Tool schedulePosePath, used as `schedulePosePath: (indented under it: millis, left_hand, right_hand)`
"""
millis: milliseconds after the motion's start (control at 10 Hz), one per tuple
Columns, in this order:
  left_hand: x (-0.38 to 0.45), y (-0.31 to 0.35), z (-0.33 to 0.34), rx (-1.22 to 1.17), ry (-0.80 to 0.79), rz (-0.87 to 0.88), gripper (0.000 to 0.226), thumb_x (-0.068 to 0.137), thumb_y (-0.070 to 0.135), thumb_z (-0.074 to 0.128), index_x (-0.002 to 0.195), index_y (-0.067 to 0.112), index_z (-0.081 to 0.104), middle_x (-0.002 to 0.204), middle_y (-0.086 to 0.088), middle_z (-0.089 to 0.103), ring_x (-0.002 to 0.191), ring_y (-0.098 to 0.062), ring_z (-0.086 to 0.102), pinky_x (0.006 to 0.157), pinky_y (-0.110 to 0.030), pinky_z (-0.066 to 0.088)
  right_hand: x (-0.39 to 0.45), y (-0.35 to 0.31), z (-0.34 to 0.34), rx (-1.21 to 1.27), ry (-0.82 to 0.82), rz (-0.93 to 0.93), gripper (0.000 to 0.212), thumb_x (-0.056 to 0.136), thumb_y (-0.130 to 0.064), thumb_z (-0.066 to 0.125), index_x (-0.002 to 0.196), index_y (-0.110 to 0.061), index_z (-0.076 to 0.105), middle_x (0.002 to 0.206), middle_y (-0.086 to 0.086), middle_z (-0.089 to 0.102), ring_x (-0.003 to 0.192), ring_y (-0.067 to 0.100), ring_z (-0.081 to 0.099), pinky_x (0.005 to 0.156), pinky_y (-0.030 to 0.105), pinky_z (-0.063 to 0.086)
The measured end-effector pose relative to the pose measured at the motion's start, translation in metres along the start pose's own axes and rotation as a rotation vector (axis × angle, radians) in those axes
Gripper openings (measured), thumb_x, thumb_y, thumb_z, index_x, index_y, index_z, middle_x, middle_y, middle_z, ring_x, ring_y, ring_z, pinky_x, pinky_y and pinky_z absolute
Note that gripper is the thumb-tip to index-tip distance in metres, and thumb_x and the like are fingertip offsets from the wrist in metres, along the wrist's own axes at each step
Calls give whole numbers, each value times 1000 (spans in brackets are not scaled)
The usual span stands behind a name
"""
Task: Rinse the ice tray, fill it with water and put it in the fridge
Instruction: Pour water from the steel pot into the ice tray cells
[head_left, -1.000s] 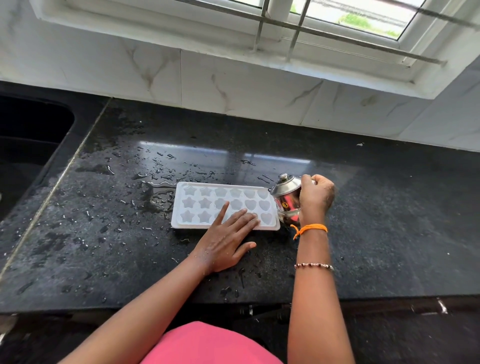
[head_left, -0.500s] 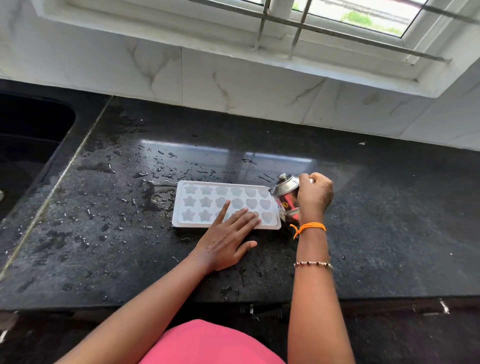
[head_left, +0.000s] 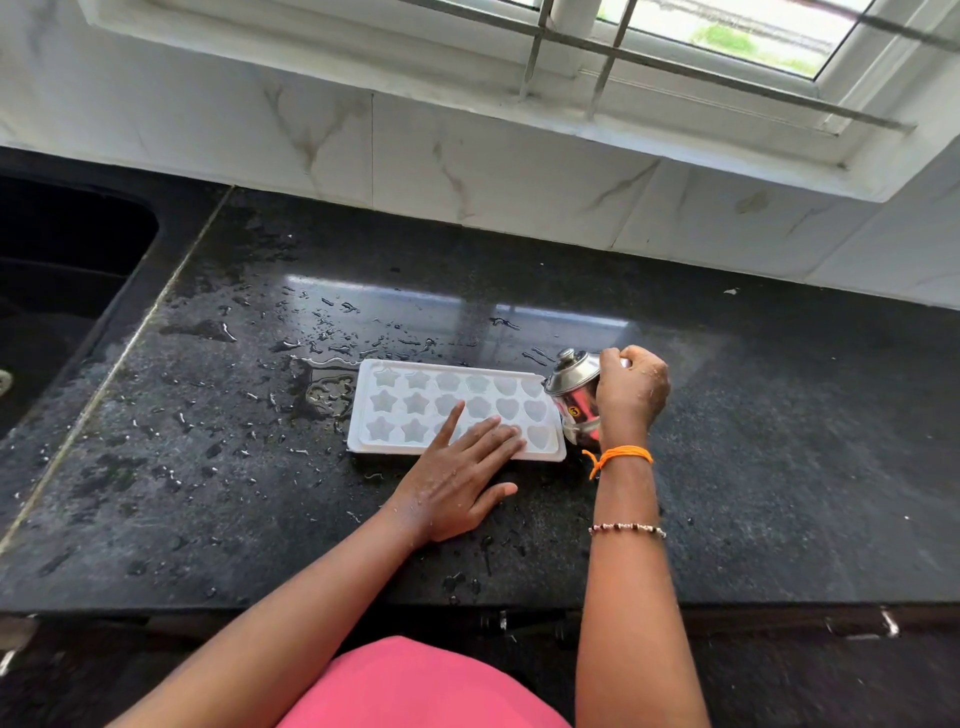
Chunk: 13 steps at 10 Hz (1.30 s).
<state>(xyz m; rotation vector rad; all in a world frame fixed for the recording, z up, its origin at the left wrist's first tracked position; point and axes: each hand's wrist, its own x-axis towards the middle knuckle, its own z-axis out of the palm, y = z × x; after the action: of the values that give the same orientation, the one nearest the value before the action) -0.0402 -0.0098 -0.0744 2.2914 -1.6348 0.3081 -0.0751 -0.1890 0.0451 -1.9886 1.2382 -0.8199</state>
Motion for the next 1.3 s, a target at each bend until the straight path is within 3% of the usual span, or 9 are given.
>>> schedulePosePath:
  millis: [300, 500, 1100, 1300]
  left_hand:
    - [0, 0, 0, -4, -6, -1, 56, 96, 47, 30, 137, 15, 47, 139, -1, 50, 134, -21, 41, 114, -50, 7]
    - [0, 1, 0, 6, -1, 3, 55, 95, 47, 30, 136, 15, 48, 139, -1, 51, 133, -21, 42, 112, -51, 10]
    - [0, 0, 0, 15, -14, -1, 56, 96, 47, 29, 137, 15, 47, 140, -1, 50, 134, -21, 41, 112, -51, 9]
    - [0, 0, 0, 5, -20, -6, 56, 96, 47, 29, 137, 15, 47, 140, -1, 50, 134, -21, 40, 113, -51, 8]
  right_hand:
    - [0, 2, 1, 35, 2, 12, 40, 81, -7, 51, 46, -14, 31, 46, -1, 32, 51, 19, 31, 48, 30, 25]
    - [-1, 0, -2, 22, 4, -9, 43, 80, -5, 50, 46, -13, 26, 46, 1, 24, 46, 15, 21, 46, 30, 21]
    - [3, 7, 0, 80, 23, 2, 40, 81, -7, 50, 46, -14, 32, 47, -1, 32, 50, 17, 31, 50, 29, 27]
    - [5, 11, -4, 203, 17, 71, 41, 78, -5, 51, 45, -16, 29, 46, -3, 27, 47, 14, 24, 49, 30, 22]
